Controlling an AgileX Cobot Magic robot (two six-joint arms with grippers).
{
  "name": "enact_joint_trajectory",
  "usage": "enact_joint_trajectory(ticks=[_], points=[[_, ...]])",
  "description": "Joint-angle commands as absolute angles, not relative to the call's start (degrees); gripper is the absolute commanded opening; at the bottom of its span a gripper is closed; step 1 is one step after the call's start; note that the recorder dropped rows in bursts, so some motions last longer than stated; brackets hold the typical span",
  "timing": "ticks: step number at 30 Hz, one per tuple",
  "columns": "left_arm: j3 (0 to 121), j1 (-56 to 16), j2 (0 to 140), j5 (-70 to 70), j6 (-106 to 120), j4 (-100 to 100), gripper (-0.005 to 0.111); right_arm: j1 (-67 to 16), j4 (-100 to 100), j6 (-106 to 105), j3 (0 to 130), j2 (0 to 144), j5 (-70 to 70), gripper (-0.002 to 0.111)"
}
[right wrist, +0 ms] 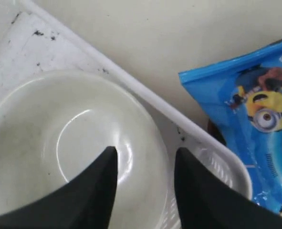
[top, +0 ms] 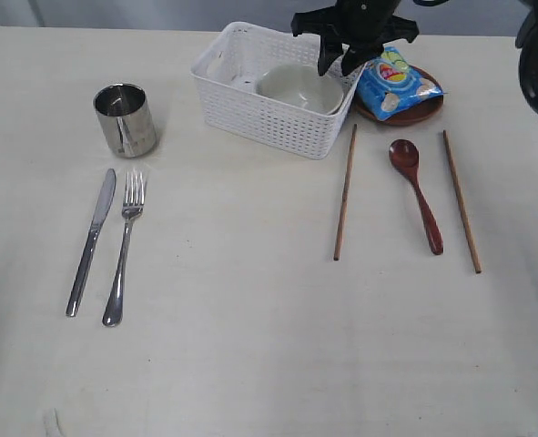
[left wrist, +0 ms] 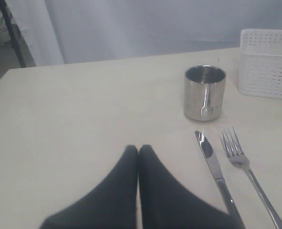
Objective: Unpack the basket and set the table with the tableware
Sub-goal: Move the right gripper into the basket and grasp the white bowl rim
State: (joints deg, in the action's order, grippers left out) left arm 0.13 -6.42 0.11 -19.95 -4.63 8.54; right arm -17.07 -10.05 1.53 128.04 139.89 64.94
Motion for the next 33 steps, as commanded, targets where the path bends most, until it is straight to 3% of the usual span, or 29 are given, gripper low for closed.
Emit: enact_joint_trajectory(ticks=[1, 19, 21, 25, 26, 33], points=[[0.0, -6.8, 0.0, -19.9, -4.8, 8.5, 0.0, -16.8, -11.0, 0.0, 128.2, 140.8, 63.9, 0.038], [0.0, -6.8, 0.0, -19.9, -4.8, 8.5, 0.0, -16.8, -12.3, -4.1, 129.2, 143.5, 63.7, 0.038], [0.0, -6.8, 0.0, -19.9, -4.8, 8.5, 0.0, -16.8, -12.3, -4.5, 129.2, 143.6, 64.2, 0.034], [0.0, -6.8, 0.0, -19.9, -4.8, 8.5, 0.0, -16.8, -12.3, -5.7, 129.2, 143.6, 64.5, 0.003], [0.0, -6.8, 0.0, -19.9, -4.8, 8.5, 0.0, -16.8, -12.3, -6.1, 129.2, 143.6, 64.6, 0.0], [0.0, -6.8, 0.0, -19.9, -4.8, 8.6, 0.0, -16.7, -12.9, -6.2, 129.2, 140.4, 64.6, -0.001]])
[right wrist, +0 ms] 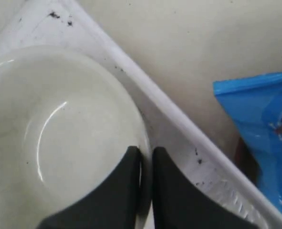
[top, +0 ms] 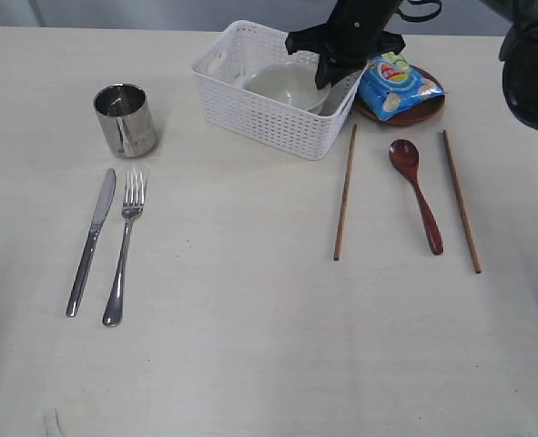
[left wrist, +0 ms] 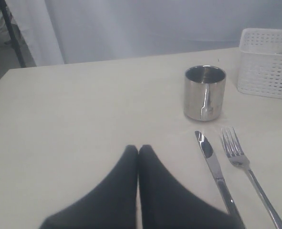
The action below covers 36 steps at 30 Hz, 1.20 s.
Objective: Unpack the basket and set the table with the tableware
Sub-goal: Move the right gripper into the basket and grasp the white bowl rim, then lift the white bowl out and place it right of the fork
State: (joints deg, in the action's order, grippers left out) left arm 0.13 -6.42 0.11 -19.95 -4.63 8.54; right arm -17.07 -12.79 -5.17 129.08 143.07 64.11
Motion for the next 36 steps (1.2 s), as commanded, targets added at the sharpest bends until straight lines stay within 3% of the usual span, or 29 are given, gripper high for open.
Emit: enact_joint_trajectory(ticks=[1, 13, 20, 25, 36], points=[[0.0, -6.8, 0.0, -19.9, -4.8, 8.6, 0.0, -16.6, -13.4, -6.6, 129.2, 139.4, 64.6, -0.001], [0.0, -6.8, 0.0, -19.9, -4.8, 8.8, 0.0, -16.3, -23.4, -10.8, 128.6, 124.7, 70.0, -0.001], [0.0, -6.8, 0.0, -19.9, -4.8, 8.8, 0.0, -22.2, -28.4, -16.3, 104.5, 114.4, 70.0, -0.001], [0.0, -6.8, 0.0, -19.9, -4.8, 8.8, 0.0, -29.3, -28.4, -19.5, 88.5, 111.2, 61.9, -0.001], [0.0, -6.8, 0.0, -19.9, -4.8, 8.8, 0.0, -33.5, -28.4, -22.5, 76.6, 111.0, 46.9, -0.001]])
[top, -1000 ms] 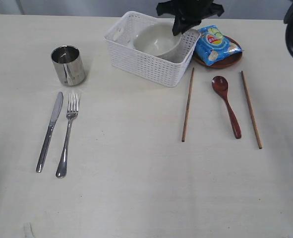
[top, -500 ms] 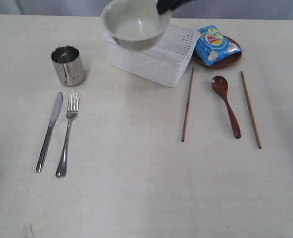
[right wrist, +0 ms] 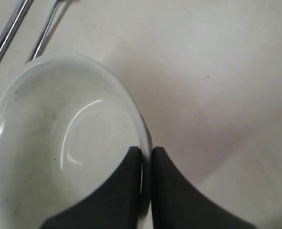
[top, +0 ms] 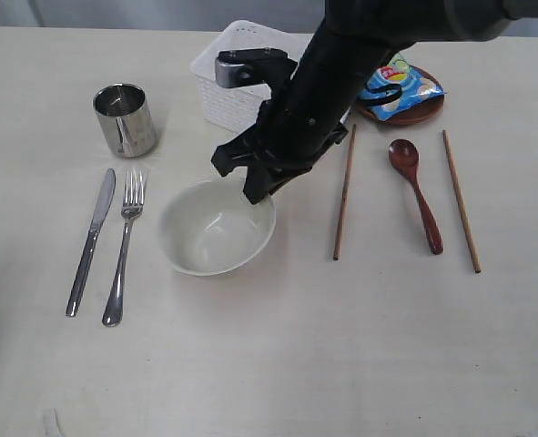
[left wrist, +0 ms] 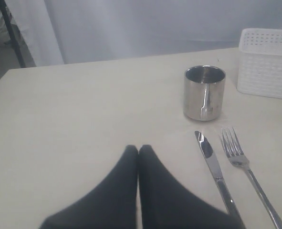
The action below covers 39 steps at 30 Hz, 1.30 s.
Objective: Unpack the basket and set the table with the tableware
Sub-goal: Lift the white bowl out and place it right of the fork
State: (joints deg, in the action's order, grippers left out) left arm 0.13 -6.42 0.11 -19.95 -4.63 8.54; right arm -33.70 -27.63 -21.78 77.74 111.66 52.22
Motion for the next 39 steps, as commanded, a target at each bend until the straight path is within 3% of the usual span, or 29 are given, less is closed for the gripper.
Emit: enact_joint_trajectory(ticks=[1, 21, 23, 28, 30, 39], points=[[0.0, -6.8, 0.0, -19.9, -4.8, 8.8, 0.0, -33.5, -28.4, -22.5, 76.5, 111.0, 46.5, -0.001], [0.0, -6.8, 0.0, -19.9, -4.8, 8.8, 0.0, -33.5, -28.3, -23.2, 76.5, 116.2, 46.6, 0.0], [0.0, -6.8, 0.0, -19.9, -4.8, 8.8, 0.0, -33.5, -27.3, -23.2, 76.5, 116.2, 47.0, 0.008], [0.0, -6.8, 0.0, -19.9, -4.8, 8.8, 0.0, -33.5, -26.2, -23.2, 76.7, 116.2, 47.4, 0.045], [0.0, -6.8, 0.0, -19.9, -4.8, 8.8, 0.0, -33.5, -26.1, -23.2, 77.3, 116.1, 47.9, 0.053], [0.0, -6.8, 0.0, -19.9, -4.8, 8.8, 0.0, -32.9, -16.5, -17.7, 82.5, 109.1, 54.0, 0.05]])
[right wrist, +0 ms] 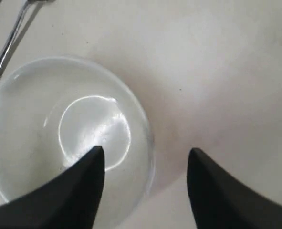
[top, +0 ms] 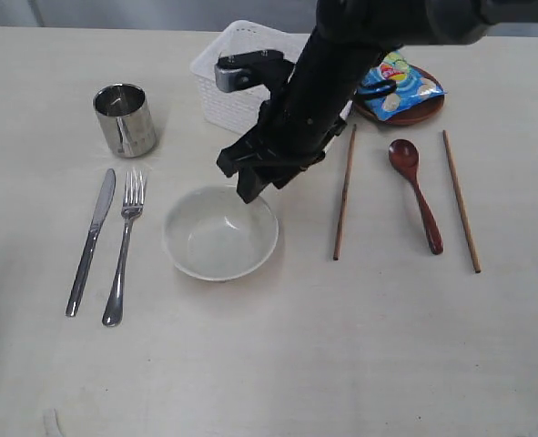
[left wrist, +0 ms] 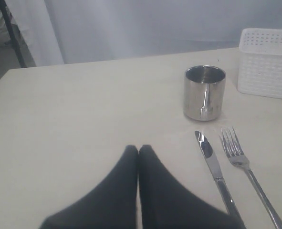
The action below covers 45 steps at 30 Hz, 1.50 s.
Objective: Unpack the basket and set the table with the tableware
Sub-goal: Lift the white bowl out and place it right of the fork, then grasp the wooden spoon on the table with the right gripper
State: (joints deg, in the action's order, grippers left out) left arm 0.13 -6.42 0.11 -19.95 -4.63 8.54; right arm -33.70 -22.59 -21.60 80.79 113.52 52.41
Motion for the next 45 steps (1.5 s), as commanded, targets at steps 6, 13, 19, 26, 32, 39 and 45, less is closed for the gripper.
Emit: enact_joint_trajectory(ticks=[6, 13, 19, 26, 32, 39, 45], points=[[0.0, -6.8, 0.0, -19.9, -4.8, 8.8, 0.0, -25.9, -2.8, -6.0, 82.4, 103.0, 54.5, 0.05], [0.0, -6.8, 0.0, -19.9, -4.8, 8.8, 0.0, -12.9, 0.4, 2.2, 71.7, 106.1, 46.2, 0.05], [0.0, -6.8, 0.0, -19.9, -4.8, 8.8, 0.0, -12.8, 0.0, 3.4, 68.5, 111.4, 43.3, 0.029], [0.0, -6.8, 0.0, -19.9, -4.8, 8.8, 0.0, -13.7, 0.4, 3.4, 68.5, 115.3, 43.0, 0.029], [0.0, -6.8, 0.0, -19.9, -4.8, 8.8, 0.0, -13.7, 0.7, 3.4, 68.5, 116.8, 43.0, 0.022], [0.0, -6.8, 0.0, -19.9, -4.8, 8.8, 0.0, -13.7, 0.7, 2.3, 68.5, 112.8, 44.9, -0.001], [0.0, -6.8, 0.0, -19.9, -4.8, 8.4, 0.0, -16.8, -1.2, 1.1, 68.5, 100.8, 46.4, 0.0]])
